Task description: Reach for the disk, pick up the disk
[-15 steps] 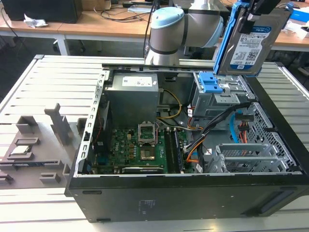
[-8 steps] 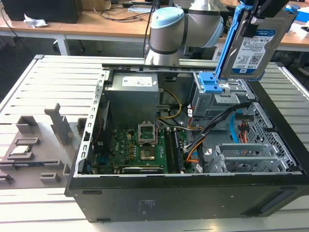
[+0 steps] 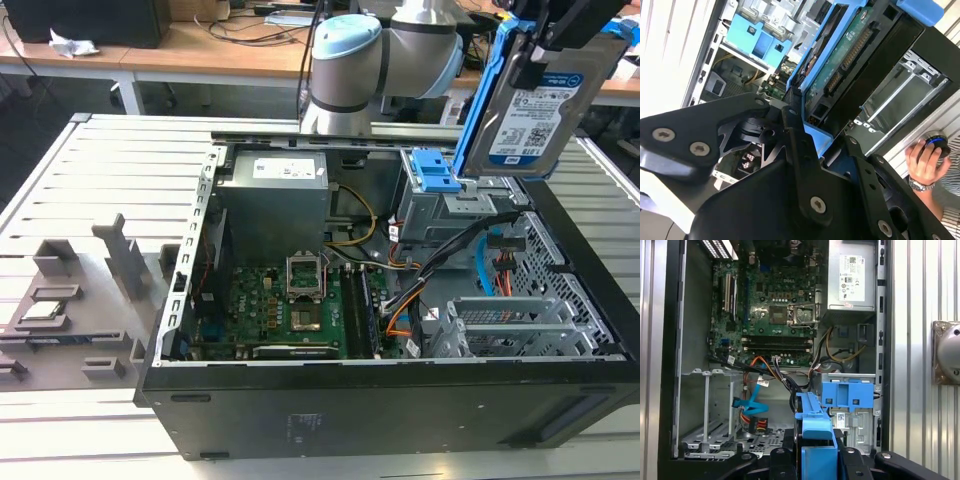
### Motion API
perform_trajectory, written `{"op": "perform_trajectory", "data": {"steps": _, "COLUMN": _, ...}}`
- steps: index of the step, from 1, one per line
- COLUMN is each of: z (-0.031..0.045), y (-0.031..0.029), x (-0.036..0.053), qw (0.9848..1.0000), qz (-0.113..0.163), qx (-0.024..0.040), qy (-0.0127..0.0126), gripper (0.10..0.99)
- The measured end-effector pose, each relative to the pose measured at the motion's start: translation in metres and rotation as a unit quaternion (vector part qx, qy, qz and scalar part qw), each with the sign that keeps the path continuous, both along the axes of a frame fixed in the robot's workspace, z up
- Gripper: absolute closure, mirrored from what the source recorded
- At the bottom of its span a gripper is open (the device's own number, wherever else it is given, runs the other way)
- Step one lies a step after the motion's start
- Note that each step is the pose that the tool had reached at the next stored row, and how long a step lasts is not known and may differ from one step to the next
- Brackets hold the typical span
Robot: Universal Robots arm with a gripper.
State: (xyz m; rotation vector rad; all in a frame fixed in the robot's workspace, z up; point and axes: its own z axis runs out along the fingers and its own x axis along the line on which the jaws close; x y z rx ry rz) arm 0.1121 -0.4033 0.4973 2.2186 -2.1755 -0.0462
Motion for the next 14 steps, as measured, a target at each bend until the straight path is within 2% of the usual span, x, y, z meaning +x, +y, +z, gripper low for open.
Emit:
{"op": "perform_trajectory", "data": {"steps": 4, "z": 0.0000, "y": -0.0100, "x": 0.0000, "qw": 1.0000, "qz": 0.000, "qx": 0.0000, "qy": 0.0000, "gripper": 0.718}}
{"op": "perform_trajectory", "data": {"steps": 9, "z": 0.0000, "y": -0.0195, "x": 0.0000, "qw": 1.0000, "qz": 0.000, "qx": 0.0000, "qy": 0.0000, "gripper": 0.718}}
{"op": "perform_trajectory", "data": {"steps": 14, "z": 0.0000, "y": -0.0256, "x": 0.0000, "qw": 1.0000, "qz": 0.000, "qx": 0.0000, "qy": 0.0000, "gripper": 0.718}}
